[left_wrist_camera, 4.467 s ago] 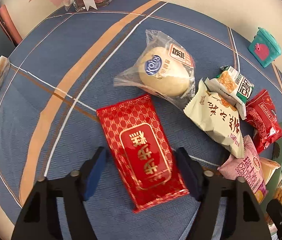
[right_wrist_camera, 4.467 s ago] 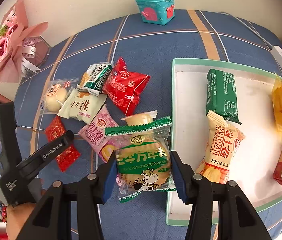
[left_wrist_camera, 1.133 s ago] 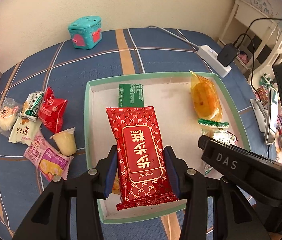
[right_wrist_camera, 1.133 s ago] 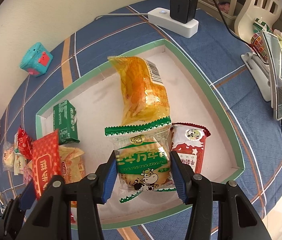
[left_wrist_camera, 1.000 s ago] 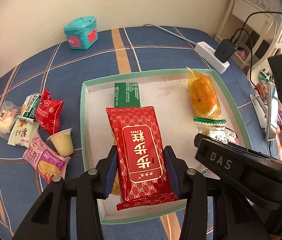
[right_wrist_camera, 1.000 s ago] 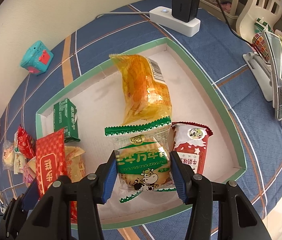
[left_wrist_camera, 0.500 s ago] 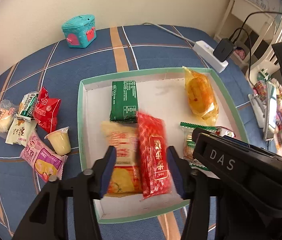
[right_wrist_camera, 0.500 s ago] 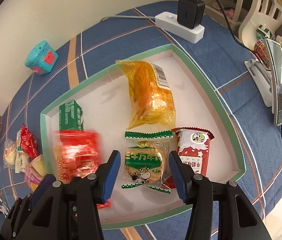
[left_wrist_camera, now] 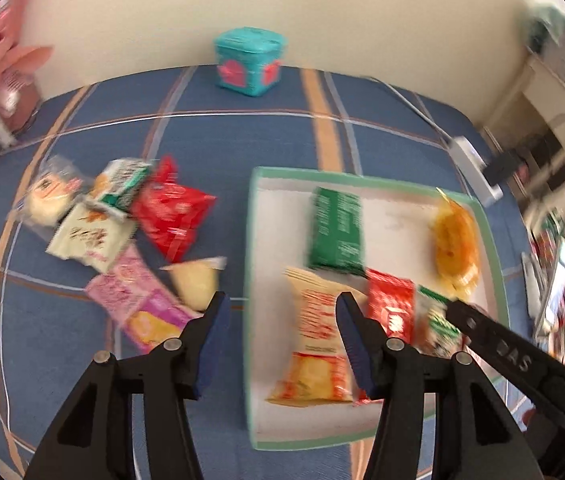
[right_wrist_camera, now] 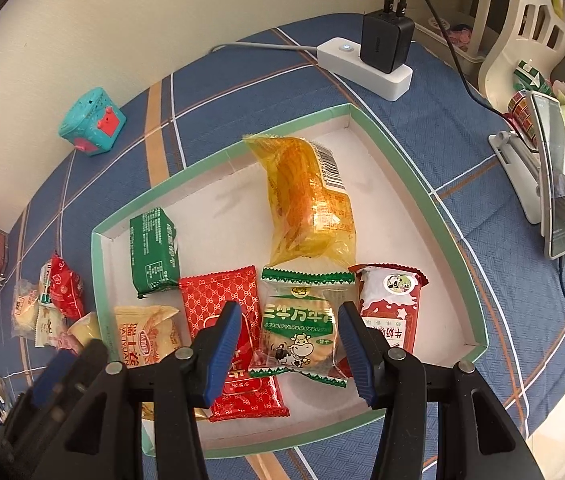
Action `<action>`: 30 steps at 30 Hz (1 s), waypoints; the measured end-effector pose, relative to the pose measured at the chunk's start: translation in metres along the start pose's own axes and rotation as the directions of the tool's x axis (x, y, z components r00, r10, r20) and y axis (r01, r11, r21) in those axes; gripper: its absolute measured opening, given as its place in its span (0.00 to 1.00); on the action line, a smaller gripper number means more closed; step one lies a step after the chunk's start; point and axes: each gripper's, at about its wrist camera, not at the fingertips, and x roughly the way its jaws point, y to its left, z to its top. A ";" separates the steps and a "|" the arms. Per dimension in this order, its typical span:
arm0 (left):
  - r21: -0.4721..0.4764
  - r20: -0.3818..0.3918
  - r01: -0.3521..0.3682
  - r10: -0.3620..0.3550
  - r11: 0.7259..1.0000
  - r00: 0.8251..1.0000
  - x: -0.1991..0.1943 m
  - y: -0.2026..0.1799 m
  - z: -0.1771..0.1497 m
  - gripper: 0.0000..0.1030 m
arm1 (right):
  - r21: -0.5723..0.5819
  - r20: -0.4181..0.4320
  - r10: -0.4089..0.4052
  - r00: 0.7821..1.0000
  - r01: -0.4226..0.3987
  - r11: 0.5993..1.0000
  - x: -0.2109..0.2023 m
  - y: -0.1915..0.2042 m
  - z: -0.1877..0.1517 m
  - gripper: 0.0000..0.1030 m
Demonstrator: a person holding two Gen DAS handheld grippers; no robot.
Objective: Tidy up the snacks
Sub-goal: 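Carry both packs over the white tray and open both tools to release, then withdraw both tools from the tray back toward the snack pile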
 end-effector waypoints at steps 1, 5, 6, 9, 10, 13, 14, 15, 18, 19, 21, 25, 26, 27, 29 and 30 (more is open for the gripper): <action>-0.027 0.006 -0.002 0.002 1.000 1.000 -0.002 0.008 0.002 0.54 | -0.006 -0.001 0.000 1.000 0.000 1.000 0.000 0.002 0.000 0.52; -0.110 0.023 -0.002 0.004 0.994 1.000 -0.007 0.037 0.009 0.54 | -0.026 -0.004 0.001 1.000 -0.001 1.000 0.001 0.007 -0.002 0.52; -0.123 0.026 -0.007 0.011 0.992 1.000 -0.008 0.041 0.009 0.54 | -0.031 -0.004 0.000 1.000 0.000 1.000 0.001 0.009 -0.002 0.52; -0.159 0.029 -0.016 0.021 0.987 0.999 -0.011 0.057 0.011 0.54 | -0.050 -0.001 0.005 1.000 -0.005 0.999 -0.001 0.016 -0.005 0.52; -0.171 0.028 -0.019 0.024 0.985 0.999 -0.012 0.063 0.011 0.54 | -0.059 -0.001 0.014 1.000 -0.014 0.998 -0.001 0.020 -0.006 0.52; -0.191 0.030 -0.034 0.040 0.981 0.999 -0.013 0.072 0.012 0.54 | -0.094 0.001 0.031 1.000 -0.030 0.995 -0.003 0.032 -0.010 0.52; -0.198 0.031 -0.036 0.043 0.980 0.999 -0.014 0.075 0.012 0.54 | -0.109 0.004 0.029 1.000 -0.028 0.994 -0.004 0.037 -0.011 0.52; -0.201 0.032 -0.036 0.043 0.979 0.999 -0.014 0.076 0.012 0.54 | -0.125 0.005 0.030 1.000 -0.029 0.992 -0.005 0.042 -0.013 0.52; -0.204 0.034 -0.045 0.053 0.978 0.998 -0.015 0.077 0.012 0.54 | -0.154 0.002 0.052 0.999 -0.051 0.987 -0.007 0.053 -0.017 0.52; -0.201 0.034 -0.048 0.056 0.978 0.998 -0.015 0.077 0.012 0.54 | -0.163 0.004 0.050 0.999 -0.049 0.985 -0.007 0.056 -0.018 0.52; -0.197 0.034 -0.045 0.053 0.979 0.998 -0.015 0.076 0.012 0.54 | -0.176 0.009 0.042 0.999 -0.039 0.984 -0.008 0.062 -0.020 0.52; -0.184 0.034 -0.055 0.062 0.981 0.997 -0.015 0.074 0.013 0.56 | -0.186 0.010 0.037 0.999 -0.035 0.982 -0.007 0.068 -0.022 0.58; -0.181 0.034 -0.059 0.066 0.982 0.997 -0.014 0.073 0.013 0.56 | -0.192 0.008 0.035 0.999 -0.033 0.981 -0.006 0.069 -0.022 0.62; -0.180 0.033 -0.064 0.071 0.982 0.997 -0.014 0.073 0.013 0.57 | -0.198 0.007 0.032 0.999 -0.030 0.980 -0.004 0.070 -0.022 0.64; -0.178 0.033 -0.077 0.084 0.981 0.996 -0.014 0.073 0.012 0.72 | -0.209 0.007 0.027 1.000 -0.025 0.978 -0.003 0.071 -0.022 0.72; -0.176 0.036 -0.082 0.090 0.981 0.995 -0.013 0.074 0.012 0.80 | -0.212 0.009 0.026 1.000 -0.024 0.977 -0.002 0.072 -0.022 0.74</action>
